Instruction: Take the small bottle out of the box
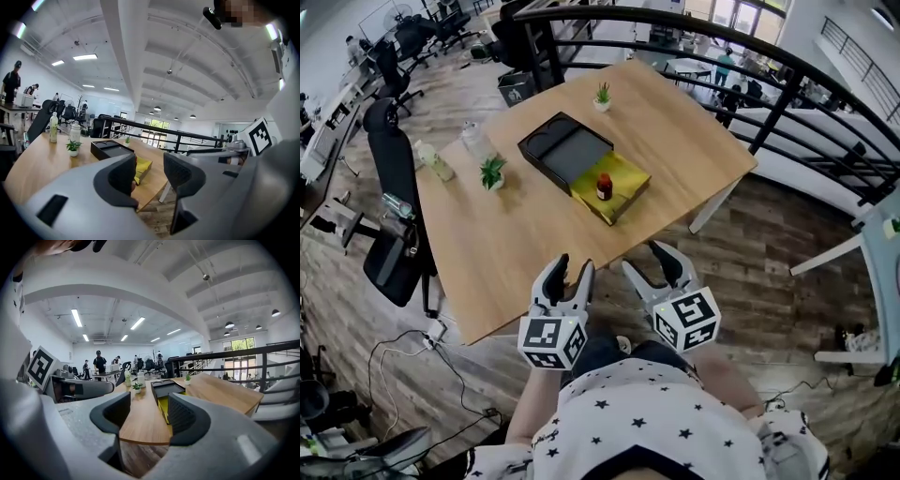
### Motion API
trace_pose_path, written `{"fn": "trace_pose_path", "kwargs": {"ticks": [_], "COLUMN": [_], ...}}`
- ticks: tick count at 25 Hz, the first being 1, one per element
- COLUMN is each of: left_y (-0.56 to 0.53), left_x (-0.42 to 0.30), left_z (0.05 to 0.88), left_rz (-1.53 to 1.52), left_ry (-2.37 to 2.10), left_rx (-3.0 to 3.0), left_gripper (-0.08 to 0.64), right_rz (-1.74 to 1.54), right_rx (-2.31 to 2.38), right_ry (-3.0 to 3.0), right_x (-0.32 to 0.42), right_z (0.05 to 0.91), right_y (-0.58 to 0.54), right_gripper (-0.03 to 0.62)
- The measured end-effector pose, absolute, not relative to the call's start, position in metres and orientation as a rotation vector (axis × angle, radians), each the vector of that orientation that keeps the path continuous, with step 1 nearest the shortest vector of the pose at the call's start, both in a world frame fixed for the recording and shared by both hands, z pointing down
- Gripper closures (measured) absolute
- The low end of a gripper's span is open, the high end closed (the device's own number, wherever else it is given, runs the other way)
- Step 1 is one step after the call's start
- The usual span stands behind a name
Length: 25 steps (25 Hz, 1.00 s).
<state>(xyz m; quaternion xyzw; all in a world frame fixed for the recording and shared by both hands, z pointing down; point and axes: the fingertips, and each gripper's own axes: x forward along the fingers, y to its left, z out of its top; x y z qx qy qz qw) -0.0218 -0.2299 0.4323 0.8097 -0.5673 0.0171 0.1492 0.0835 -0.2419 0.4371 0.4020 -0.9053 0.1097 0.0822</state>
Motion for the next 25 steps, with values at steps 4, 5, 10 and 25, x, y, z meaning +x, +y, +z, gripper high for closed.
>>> {"fn": "trace_pose_path", "kwargs": {"ticks": [4,5,10,25], "left_y": [-0.241,-0.244,-0.269,-0.347], "left_x": [-0.03,-0.032,-0.046,-0.089], "left_z": [0.44,0.441,0.447,0.475], "left_rz": [0.066,0.068,0.088,0.139], "left_ry": [-1.648,-1.653,-1.674,-1.63], "left_rx": [2.288,2.279,2.253,2.225], "left_gripper": [0.387,0.387,0.387,0.387], "right_rz": [0.323,0.321,0.311,0.31], "right_rx": [1.17,1.164,1.139,1.151], "right_ry": [-2.691,-2.687,-2.669,-2.564], "right_x": [0.079,0.077,0.069,0.029], "right_z": [0.444,0.445,0.456,0.522], "right_y": [-0.259,-0.263,-0.292,-0.415], "right_gripper": [0.359,0.357,0.356,0.357]}}
